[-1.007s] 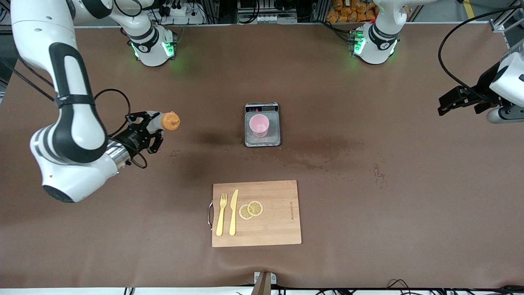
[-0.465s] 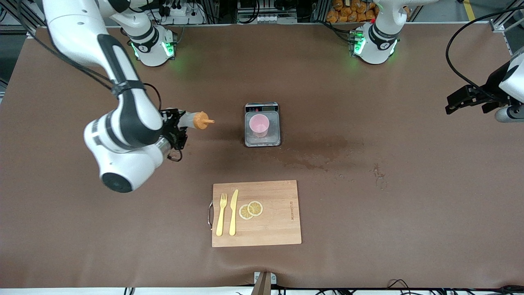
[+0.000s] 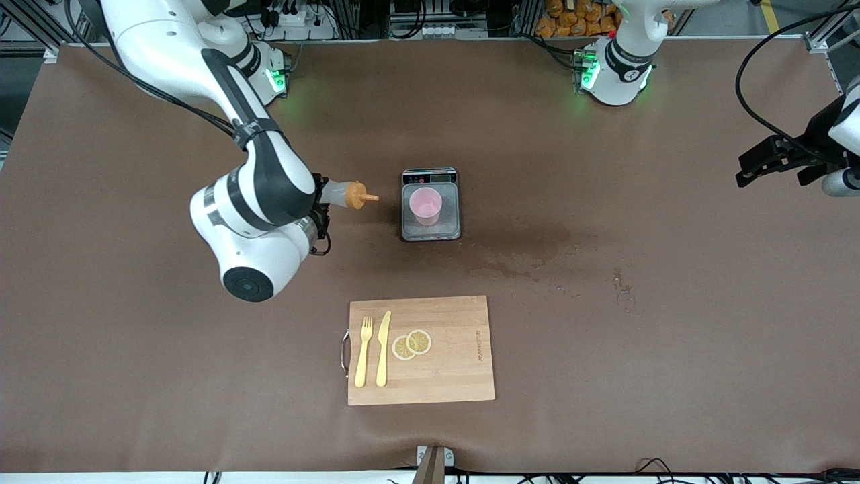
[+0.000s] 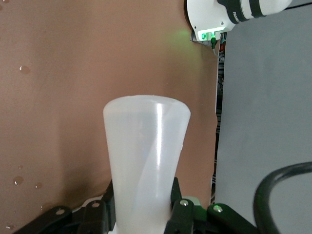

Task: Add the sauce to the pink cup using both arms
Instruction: 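Tip the bottle nozzle over the pink cup with the right gripper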

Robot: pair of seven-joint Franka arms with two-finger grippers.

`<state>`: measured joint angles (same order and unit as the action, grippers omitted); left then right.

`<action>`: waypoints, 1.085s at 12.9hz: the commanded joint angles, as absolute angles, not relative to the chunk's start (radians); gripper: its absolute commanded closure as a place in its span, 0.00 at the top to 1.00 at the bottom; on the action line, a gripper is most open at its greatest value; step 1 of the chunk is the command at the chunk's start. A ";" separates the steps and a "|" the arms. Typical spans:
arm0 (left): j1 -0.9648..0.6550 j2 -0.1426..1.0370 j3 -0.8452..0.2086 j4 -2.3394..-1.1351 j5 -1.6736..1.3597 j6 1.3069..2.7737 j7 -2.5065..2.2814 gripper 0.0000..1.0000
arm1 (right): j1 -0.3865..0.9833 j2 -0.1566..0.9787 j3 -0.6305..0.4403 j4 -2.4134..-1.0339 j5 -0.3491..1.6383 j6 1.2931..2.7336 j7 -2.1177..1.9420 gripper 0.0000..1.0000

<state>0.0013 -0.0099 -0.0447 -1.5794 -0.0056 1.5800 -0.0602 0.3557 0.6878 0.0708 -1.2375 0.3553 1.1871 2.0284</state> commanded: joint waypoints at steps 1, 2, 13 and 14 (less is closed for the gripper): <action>0.006 -0.015 -0.040 -1.575 -0.023 1.556 -0.052 1.00 | 0.408 0.699 0.063 -1.233 0.319 1.203 2.118 0.44; 0.005 -0.015 -0.040 -1.575 -0.023 1.554 -0.054 1.00 | 0.422 0.707 0.063 -1.233 0.308 1.206 2.135 0.44; -0.002 -0.008 -0.043 -1.582 -0.025 1.552 -0.058 1.00 | 0.561 0.768 0.063 -1.235 0.186 1.218 2.301 0.44; -0.002 -0.008 -0.043 -1.582 -0.023 1.552 -0.057 1.00 | 0.571 0.770 0.063 -1.235 0.181 1.218 2.306 0.44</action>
